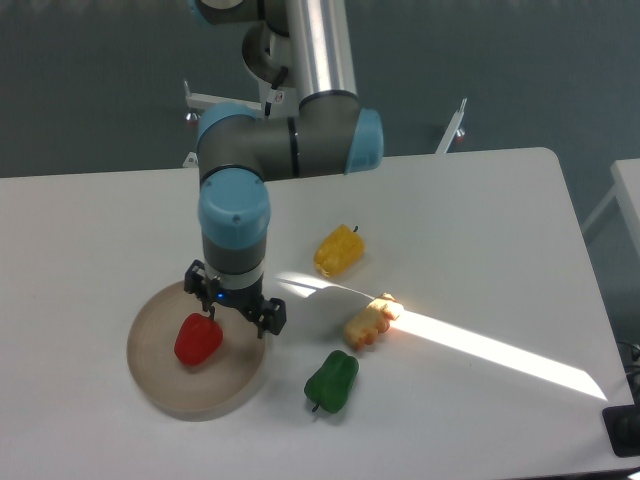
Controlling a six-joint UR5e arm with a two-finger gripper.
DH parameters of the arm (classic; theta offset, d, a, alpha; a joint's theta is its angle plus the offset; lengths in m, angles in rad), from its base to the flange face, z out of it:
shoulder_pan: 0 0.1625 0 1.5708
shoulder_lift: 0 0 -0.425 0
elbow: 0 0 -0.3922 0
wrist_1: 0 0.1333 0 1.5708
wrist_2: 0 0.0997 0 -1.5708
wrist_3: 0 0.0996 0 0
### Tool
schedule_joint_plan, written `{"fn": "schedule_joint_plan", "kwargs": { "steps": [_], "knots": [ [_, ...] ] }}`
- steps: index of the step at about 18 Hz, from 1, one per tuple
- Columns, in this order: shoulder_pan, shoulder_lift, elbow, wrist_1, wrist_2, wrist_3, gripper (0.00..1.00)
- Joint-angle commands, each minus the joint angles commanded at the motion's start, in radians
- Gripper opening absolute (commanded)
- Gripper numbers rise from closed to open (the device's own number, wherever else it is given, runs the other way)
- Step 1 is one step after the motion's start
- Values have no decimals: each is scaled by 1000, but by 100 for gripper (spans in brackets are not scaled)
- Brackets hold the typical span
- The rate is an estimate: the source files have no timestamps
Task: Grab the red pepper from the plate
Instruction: 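Lower the gripper around the red pepper on the plate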
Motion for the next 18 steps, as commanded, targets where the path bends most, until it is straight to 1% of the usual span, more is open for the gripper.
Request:
{"fn": "schedule_joint_plan", "kwargs": {
  "steps": [2,3,10,18],
  "knots": [
    [-17,-14,-14,57,2,-6,100],
    [-22,-15,-19,71,0,-20,100],
    [-58,-35,-26,77,3,-34,100],
    [-58,-40,-40,83,14,-9,100]
  ]
}}
